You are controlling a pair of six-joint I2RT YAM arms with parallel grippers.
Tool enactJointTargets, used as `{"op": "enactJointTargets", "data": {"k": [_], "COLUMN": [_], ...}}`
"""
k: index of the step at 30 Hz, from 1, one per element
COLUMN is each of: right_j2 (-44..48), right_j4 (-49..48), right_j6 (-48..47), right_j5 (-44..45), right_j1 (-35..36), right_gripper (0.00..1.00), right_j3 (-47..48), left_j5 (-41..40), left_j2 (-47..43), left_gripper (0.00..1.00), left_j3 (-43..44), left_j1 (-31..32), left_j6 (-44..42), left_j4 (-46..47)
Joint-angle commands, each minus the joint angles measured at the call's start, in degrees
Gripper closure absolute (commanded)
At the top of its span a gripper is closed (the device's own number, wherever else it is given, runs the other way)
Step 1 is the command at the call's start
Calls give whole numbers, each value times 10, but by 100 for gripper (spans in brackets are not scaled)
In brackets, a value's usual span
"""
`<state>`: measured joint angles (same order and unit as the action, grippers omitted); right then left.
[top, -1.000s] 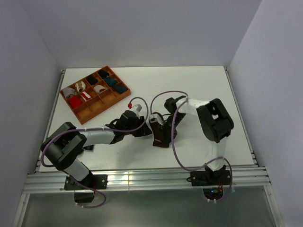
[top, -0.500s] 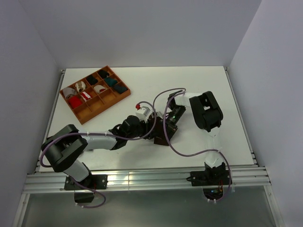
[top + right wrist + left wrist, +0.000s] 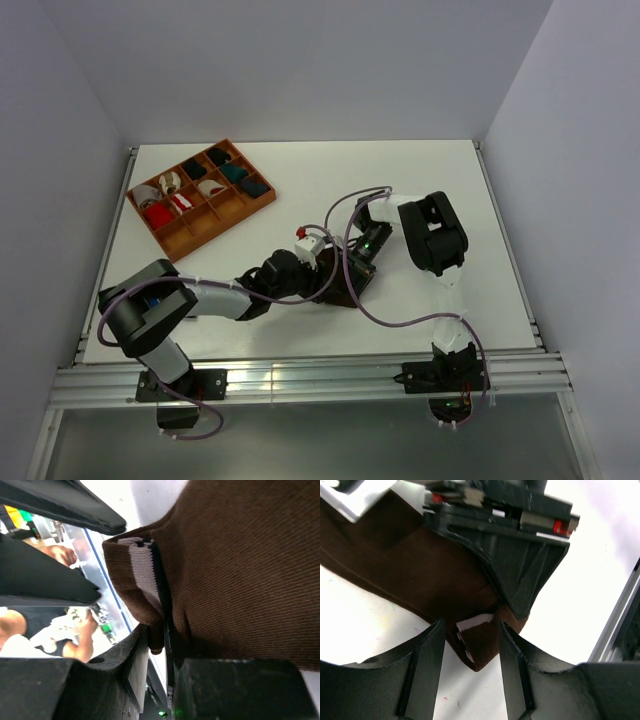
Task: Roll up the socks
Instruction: Roll the sock at the center of the board.
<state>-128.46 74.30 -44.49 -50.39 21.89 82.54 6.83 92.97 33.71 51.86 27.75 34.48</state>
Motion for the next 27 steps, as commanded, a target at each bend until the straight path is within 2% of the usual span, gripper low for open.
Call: {"op": "enactJointTargets", "data": {"k": [1, 15, 18, 19, 21, 22, 23, 25, 27], "right_j2": [-20, -16, -1, 13, 27, 41, 49, 81, 111], "right_j4": [-38, -72, -105, -115, -143, -150, -156, -188, -229], "right_j6": [17, 50, 72, 84, 95, 102, 103, 115, 121], "right_j5": [30, 51, 72, 79, 97, 99, 101, 118, 134], "right_j1": [-6, -7, -7, -7, -7, -6, -7, -7, -8], "right_gripper": [78, 79, 79, 77, 76, 73, 71, 63, 58], "right_j3": [18, 10, -4, -10, -25, -28, -32, -51, -80], "left_j5": [33, 76, 79, 80, 81, 79, 76, 62, 60], "left_j2": [19, 70, 89, 93, 107, 116, 118, 124, 126], "left_gripper": [48, 51, 58, 66, 76, 87, 92, 100, 100], "left_j3": [-2, 9, 18, 20, 26, 28, 31, 34, 34], "left_j1": [4, 4, 4, 4, 4, 4, 4, 4, 4], "left_j6": [-32, -24, -13, -9, 1, 5, 13, 24, 41], "left_j4": [48, 67, 55, 53, 44, 38, 31, 13, 8]}}
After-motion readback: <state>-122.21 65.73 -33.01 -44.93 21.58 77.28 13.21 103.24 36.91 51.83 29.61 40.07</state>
